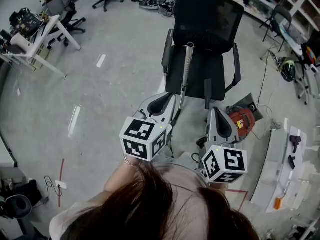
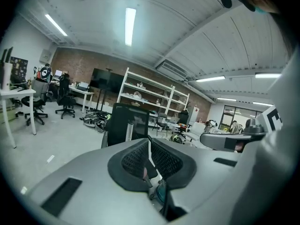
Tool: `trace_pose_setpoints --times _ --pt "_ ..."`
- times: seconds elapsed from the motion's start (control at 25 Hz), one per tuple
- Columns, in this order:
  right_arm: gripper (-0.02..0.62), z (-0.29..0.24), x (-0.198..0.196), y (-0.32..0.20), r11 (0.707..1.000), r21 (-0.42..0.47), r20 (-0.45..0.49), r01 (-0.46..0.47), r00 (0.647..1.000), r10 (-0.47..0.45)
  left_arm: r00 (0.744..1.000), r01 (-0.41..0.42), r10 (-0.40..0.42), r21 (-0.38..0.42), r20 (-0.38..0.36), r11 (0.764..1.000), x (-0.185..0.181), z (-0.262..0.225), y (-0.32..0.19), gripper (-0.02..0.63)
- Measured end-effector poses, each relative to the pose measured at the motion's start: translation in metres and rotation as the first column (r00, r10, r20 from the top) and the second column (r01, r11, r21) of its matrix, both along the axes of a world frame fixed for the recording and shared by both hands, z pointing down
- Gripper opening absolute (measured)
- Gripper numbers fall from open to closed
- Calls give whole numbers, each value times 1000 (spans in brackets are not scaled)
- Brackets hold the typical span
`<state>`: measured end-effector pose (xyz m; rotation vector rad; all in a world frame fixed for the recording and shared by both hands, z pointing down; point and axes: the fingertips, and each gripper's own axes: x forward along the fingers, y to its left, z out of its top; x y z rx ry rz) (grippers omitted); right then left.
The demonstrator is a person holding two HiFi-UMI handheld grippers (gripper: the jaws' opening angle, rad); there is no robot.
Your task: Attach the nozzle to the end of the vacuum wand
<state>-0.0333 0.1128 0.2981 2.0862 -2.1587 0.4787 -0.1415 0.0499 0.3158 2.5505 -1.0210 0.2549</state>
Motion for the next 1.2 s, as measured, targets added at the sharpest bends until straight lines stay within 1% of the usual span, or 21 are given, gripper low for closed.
trace_pose_setpoints --times 0.36,0.6,0.88,1.2 --pt "23 0 -24 -11 1000 8 -12 -20 1000 20 1000 -16 16 0 -8 1000 -23 3 -13 26" --pt "23 4 -31 -14 999 1 -22 -36 999 36 999 -49 49 -5 -11 999 -27 8 -16 26" --pt "23 9 -26 -15 998 -16 -25 -61 998 60 997 -75 75 -19 -7 997 -20 13 -20 26" --pt "23 12 -5 -22 999 -20 -21 -48 999 48 998 -58 58 -24 1 998 -1 17 -28 26"
